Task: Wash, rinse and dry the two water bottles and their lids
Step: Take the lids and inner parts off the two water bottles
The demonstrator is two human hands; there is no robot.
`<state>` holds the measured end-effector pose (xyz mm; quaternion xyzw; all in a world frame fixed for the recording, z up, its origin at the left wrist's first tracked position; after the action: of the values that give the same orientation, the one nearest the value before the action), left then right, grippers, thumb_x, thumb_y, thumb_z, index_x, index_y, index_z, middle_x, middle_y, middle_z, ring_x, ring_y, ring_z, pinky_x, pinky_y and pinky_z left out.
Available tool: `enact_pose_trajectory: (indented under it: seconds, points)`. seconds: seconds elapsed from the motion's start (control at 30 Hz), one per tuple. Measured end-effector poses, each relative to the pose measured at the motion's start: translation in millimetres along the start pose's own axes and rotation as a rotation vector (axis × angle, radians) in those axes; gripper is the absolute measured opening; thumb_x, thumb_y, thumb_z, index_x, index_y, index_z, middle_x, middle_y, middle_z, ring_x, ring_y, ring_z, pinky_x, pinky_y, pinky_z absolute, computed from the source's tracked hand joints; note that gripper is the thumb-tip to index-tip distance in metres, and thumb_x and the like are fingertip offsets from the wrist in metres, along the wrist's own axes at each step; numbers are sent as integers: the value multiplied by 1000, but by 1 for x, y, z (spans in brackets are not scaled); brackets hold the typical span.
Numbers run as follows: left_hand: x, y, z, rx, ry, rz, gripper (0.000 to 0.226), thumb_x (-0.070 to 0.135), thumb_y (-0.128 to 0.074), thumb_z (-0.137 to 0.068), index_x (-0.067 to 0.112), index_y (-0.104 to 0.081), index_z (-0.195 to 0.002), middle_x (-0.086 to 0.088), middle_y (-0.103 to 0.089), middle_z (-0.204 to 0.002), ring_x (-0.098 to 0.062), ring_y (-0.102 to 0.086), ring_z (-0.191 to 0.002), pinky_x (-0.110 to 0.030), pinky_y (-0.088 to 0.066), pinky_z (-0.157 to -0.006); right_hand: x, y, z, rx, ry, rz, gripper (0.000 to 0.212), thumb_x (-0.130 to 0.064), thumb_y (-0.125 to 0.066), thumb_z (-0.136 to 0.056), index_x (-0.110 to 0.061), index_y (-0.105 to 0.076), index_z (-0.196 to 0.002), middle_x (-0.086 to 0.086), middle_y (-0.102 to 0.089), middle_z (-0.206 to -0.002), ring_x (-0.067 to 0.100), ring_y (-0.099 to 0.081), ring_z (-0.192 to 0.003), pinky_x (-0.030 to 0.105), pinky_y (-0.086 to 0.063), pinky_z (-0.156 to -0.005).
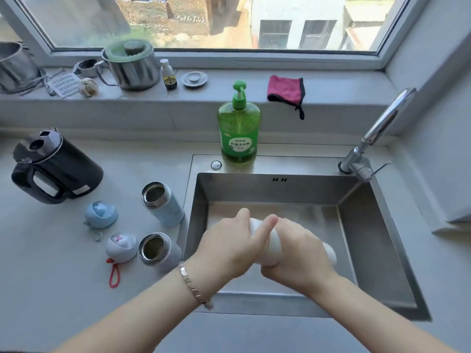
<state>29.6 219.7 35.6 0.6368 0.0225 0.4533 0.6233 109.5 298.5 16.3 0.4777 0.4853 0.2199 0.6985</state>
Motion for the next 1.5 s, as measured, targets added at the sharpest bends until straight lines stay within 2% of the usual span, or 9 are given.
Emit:
enact_pose_trajectory:
  seconds: [0.13,0.23,0.33,0.43,0.53,0.73,0.9,1.13,1.5]
  points:
    - [4,-4,7,-263,-227,14,66,51,-60,-81,34,-25,-134,7,-31,-134,-12,-41,-119,-24,-38,-92,14,0,-2,-89,-21,-98,46,-28,-65,-60,-31,-51,-104,-12,-60,-95,13,-54,-86,27,-46,-70]
    - [4,5,17,-190,-480,62,64,24,-68,-75,34,-35,-128,12,-38,-123,-9,-49,-107,-24,-45,-87,12,-1,-3,-163,34,-106,53,-29,-65,-57,-36,-51,-108,-14,-61,-99,11,-57,-89,31,-49,-75]
    - [-6,17,15,-109,-256,-24,72,58,-64,-75,35,-30,-135,17,-50,-101,-10,-54,-89,-22,-42,-78,6,-5,-4,-207,65,-97,48,-28,-67,-58,-31,-53,-104,-11,-61,-95,15,-57,-86,32,-48,-72]
    - [-13,10,20,-133,-302,-161,85,67,-56,-72,46,-9,-140,15,-27,-139,-7,-42,-118,-21,-40,-89,4,-7,-6,-199,77,-108,53,-28,-70,-59,-32,-52,-109,-14,-61,-98,13,-57,-88,30,-47,-73]
    - [-3,14,28,-111,-496,-77,59,55,-55,-73,45,-31,-126,20,-35,-126,-5,-50,-91,-28,-51,-69,-2,-12,-6,-256,98,-70,55,-28,-66,-63,-35,-49,-114,-16,-59,-102,11,-56,-90,24,-44,-73]
    - [-16,8,26,-175,-437,16,62,55,-57,-70,51,-28,-125,20,-37,-123,-9,-53,-96,-26,-49,-78,-10,-13,-5,-282,85,-55,52,-27,-63,-66,-35,-46,-114,-15,-58,-100,13,-56,-88,26,-45,-72]
    - [-59,13,24,-55,-93,120,67,69,-57,-59,51,-39,-121,24,-46,-103,-3,-52,-92,-26,-46,-83,12,-25,-6,-377,4,120,48,-32,-62,-70,-29,-35,-109,-14,-55,-97,14,-42,-77,28,-34,-61]
    - [-99,15,42,41,178,135,62,49,-70,-73,44,-41,-127,21,-47,-104,-9,-49,-97,-28,-42,-84,67,-52,-12,-567,-133,480,51,-29,-66,-69,-19,-22,-93,-5,-36,-71,24,-43,-74,28,-27,-50]
    - [-106,-1,47,-15,252,181,61,46,-72,-71,43,-44,-125,16,-49,-101,-13,-53,-92,-31,-46,-83,100,-40,-16,-573,-244,627,52,-34,-70,-69,-19,-42,-110,0,-58,-108,22,-59,-94,27,-37,-65]
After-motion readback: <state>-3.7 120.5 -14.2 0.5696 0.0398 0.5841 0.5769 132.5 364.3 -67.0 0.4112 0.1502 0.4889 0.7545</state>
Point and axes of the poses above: each hand's wrist, its own z-axis away from the middle knuckle, its own y-axis out of the back of the hand, x = y × z, the point moved 7 cm from there along -z, towards the middle knuckle
